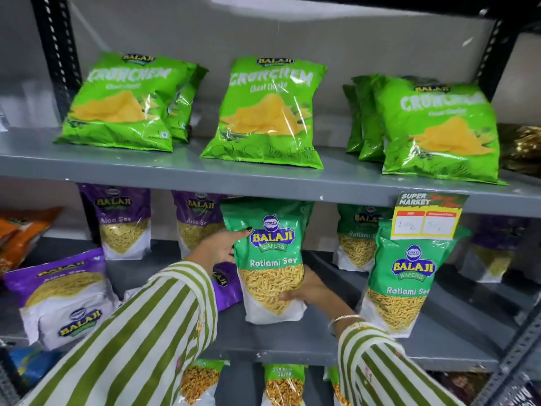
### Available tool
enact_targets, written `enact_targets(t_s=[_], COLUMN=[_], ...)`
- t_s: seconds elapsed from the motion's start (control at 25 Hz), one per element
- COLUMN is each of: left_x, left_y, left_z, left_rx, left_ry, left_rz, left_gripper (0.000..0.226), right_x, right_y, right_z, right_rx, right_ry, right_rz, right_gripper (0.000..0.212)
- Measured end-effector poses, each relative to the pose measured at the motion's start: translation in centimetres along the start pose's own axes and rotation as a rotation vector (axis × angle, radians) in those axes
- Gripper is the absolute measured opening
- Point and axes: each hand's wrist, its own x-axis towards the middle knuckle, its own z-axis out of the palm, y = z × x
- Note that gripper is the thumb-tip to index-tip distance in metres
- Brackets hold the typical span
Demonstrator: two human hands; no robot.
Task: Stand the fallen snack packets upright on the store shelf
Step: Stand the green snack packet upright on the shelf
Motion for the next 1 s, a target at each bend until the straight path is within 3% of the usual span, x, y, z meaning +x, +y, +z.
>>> enact_targets(t_s=[0.12,0.28,0.44,0.64,1.0], left_x=[-0.5,-0.4,1.0,4.4,7.5], left_y=[0.8,0.9,1.2,0.4,-2.1], left_z=[0.1,0.0,1.3,5.0,5.9], left_rx=[0.056,0.060,0.057,0.031,0.131], left_ry=[-0.024,-0.002,0.018,0.016,-0.017], left_rz=[0.057,0.103,0.121,0.155,0.135], left_gripper=[0.058,0.058,0.050,0.041,0.042], right_x=[3.2,4.0,3.6,1.5,3.0], right_y=[4.2,4.1,3.0,1.3,5.6], right_z=[1.7,1.7,0.4,-2.1,-2.6], right_rx=[0.068,0.056,0.036,0.021,0.050], right_ry=[0.122,0.200,0.269,0.377,0.318], right_rz=[-0.099,-0.101,-0.070,0.042,0.046], right_gripper=[0.125,0.129,0.122,0.085,0.083])
